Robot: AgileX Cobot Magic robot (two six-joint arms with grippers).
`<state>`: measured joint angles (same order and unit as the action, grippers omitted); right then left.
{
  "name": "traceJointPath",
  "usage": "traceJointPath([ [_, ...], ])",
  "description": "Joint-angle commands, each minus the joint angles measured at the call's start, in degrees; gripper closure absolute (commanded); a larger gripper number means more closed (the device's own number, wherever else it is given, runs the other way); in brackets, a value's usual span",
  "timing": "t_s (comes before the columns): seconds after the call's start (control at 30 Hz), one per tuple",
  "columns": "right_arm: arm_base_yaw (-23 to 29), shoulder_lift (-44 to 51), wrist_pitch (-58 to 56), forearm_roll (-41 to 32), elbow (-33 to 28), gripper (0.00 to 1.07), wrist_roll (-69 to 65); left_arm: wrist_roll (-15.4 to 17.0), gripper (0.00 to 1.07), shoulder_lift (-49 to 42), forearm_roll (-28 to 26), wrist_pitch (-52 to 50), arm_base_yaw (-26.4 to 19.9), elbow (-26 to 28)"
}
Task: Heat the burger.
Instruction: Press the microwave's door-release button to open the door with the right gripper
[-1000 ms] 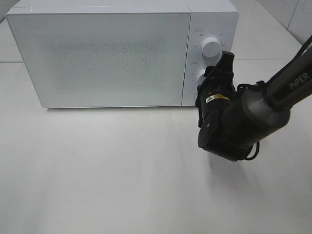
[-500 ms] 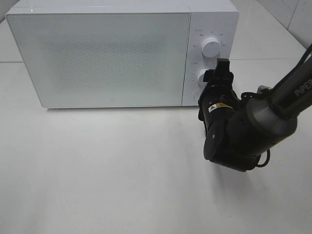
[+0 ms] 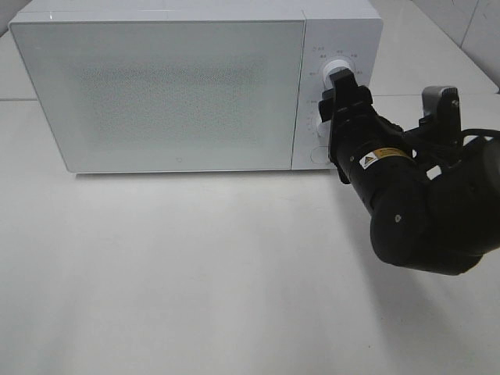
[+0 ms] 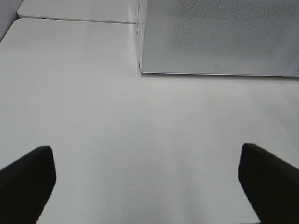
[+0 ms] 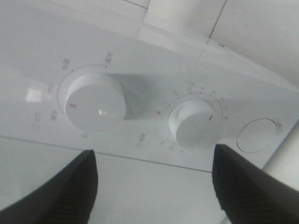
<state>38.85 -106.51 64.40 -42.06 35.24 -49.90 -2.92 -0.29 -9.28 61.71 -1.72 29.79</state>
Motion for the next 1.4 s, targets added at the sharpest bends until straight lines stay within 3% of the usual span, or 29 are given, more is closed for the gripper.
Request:
traceJointPath([
  [0.03, 0.06, 3.72, -6.07, 2.58, -1.38, 0.39, 9.85, 0.0, 0.07, -0.97, -0.11, -0.29, -0.17, -0.06],
  [0.3, -0.8, 10.77, -19.31, 6.25, -2.12, 0.39, 32.2, 0.0, 0.07, -0.97, -0.11, -0.29, -0.17, -0.06],
  [0.53, -6.25, 17.76, -39.53, 16.1, -2.06, 0.39, 46.35, 0.0, 0.07, -0.97, -0.11, -0.29, -0.17, -0.06],
  [0.67, -8.54, 20.63, -48.64, 20.8, -1.2, 0.39, 47.9, 0.0, 0.07, -0.97, -0.11, -0.29, -0.17, -0.06],
  [0.9, -10.77, 27.5, -73.63, 35.92, 5.44, 0.39, 48.07, 0.0, 0.07, -0.97, -0.11, -0.29, -0.17, -0.06],
  [1.13, -10.66, 35.35, -82.56, 38.85, 7.56, 0.25, 48.13, 0.0, 0.07, -0.97, -0.11, -0.29, -0.17, -0.06],
  [1.4, -10.66, 42.34, -91.1, 41.2, 7.56, 0.27, 48.13, 0.0, 0.07, -0.97, -0.11, -0.29, -0.17, -0.06],
])
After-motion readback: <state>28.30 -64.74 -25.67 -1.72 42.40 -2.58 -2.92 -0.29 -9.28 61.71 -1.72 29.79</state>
